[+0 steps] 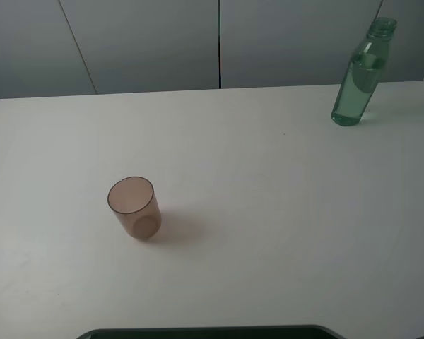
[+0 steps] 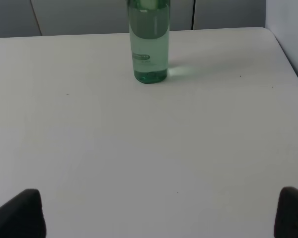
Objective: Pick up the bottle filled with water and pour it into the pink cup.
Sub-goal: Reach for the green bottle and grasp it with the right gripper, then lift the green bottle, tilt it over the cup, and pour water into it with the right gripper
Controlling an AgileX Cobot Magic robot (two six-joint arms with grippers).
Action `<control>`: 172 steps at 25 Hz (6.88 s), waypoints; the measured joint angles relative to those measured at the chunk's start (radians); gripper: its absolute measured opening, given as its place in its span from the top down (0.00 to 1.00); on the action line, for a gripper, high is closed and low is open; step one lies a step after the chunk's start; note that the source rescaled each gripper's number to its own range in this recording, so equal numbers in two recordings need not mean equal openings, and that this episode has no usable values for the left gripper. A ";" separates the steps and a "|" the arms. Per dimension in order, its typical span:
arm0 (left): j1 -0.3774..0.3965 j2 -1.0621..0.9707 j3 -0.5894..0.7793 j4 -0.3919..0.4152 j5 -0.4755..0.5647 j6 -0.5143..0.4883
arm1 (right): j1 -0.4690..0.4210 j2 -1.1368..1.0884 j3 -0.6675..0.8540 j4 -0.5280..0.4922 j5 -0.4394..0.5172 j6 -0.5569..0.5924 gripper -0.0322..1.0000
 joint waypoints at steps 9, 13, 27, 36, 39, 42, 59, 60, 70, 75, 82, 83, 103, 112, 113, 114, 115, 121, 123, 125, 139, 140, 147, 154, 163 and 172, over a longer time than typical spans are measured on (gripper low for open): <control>0.000 0.000 0.000 0.000 0.000 0.000 | 0.000 0.000 0.000 0.000 0.000 0.000 0.00; 0.000 0.000 0.000 0.000 0.000 0.000 | 0.000 0.000 0.000 0.000 0.000 0.000 0.00; 0.000 0.000 0.000 0.000 0.000 0.000 | 0.000 0.000 0.000 0.000 0.000 0.000 0.00; 0.000 0.000 0.000 0.000 0.000 0.000 | 0.000 0.000 0.000 0.012 0.000 0.003 0.00; 0.000 0.000 0.000 0.000 0.000 0.000 | 0.000 0.000 0.000 0.022 -0.004 0.009 0.00; 0.000 0.000 0.000 0.000 0.000 0.000 | 0.000 0.000 -0.009 0.033 -0.036 0.013 0.00; 0.000 0.000 0.000 0.000 0.000 0.002 | 0.000 0.405 -0.023 0.105 -0.770 -0.028 0.00; 0.000 0.000 0.000 0.000 0.000 0.002 | 0.000 0.454 -0.023 0.105 -0.834 -0.031 0.00; 0.000 0.000 0.000 0.000 0.000 0.002 | 0.004 0.916 -0.003 0.105 -1.312 -0.037 0.00; 0.000 0.000 0.000 0.000 0.000 0.002 | 0.045 1.149 0.067 0.105 -1.563 -0.025 0.00; 0.000 0.000 0.000 0.000 0.000 0.002 | 0.057 1.449 0.079 0.105 -1.868 0.048 0.00; 0.000 0.000 0.000 0.000 0.000 0.002 | 0.057 1.493 0.079 0.105 -1.892 0.053 0.00; 0.000 0.000 0.000 0.000 0.000 0.002 | 0.033 1.977 -0.136 0.152 -2.103 0.060 0.00; 0.000 0.000 0.000 0.000 0.000 0.002 | 0.000 2.053 -0.289 0.148 -2.006 0.057 0.00; 0.000 0.000 0.000 0.000 0.000 0.002 | 0.000 2.065 -0.307 0.143 -1.996 0.057 0.00; 0.000 0.000 0.000 0.000 0.000 0.002 | 0.000 2.080 -0.326 0.138 -1.989 0.057 0.00; 0.000 0.000 0.000 0.000 0.000 0.002 | 0.000 2.094 -0.345 0.131 -1.983 0.057 0.00; 0.000 0.000 0.000 0.000 0.000 0.002 | 0.000 2.158 -0.434 0.126 -1.927 0.057 0.00; 0.000 0.000 0.000 0.000 0.000 0.002 | 0.000 2.168 -0.444 0.125 -1.908 0.057 0.00; 0.000 0.000 0.000 0.000 0.000 0.002 | 0.000 2.169 -0.446 0.122 -1.894 0.045 0.00; 0.000 0.000 0.000 0.000 0.000 0.002 | 0.000 2.172 -0.449 0.125 -1.880 -0.029 0.94; 0.000 0.000 0.000 0.000 0.000 0.002 | 0.000 2.172 -0.449 0.123 -1.880 -0.029 0.94; 0.000 0.000 0.000 0.000 0.000 0.002 | 0.000 2.117 -0.445 0.092 -1.788 -0.037 0.94; 0.000 0.000 0.000 0.000 0.000 0.002 | 0.035 1.934 -0.362 0.070 -1.776 -0.050 0.94; 0.000 0.000 0.000 0.000 0.000 0.002 | 0.198 1.706 -0.177 0.148 -1.786 -0.159 0.94; 0.000 0.000 0.000 0.000 0.000 0.002 | 0.475 1.546 -0.057 0.370 -1.788 -0.410 0.94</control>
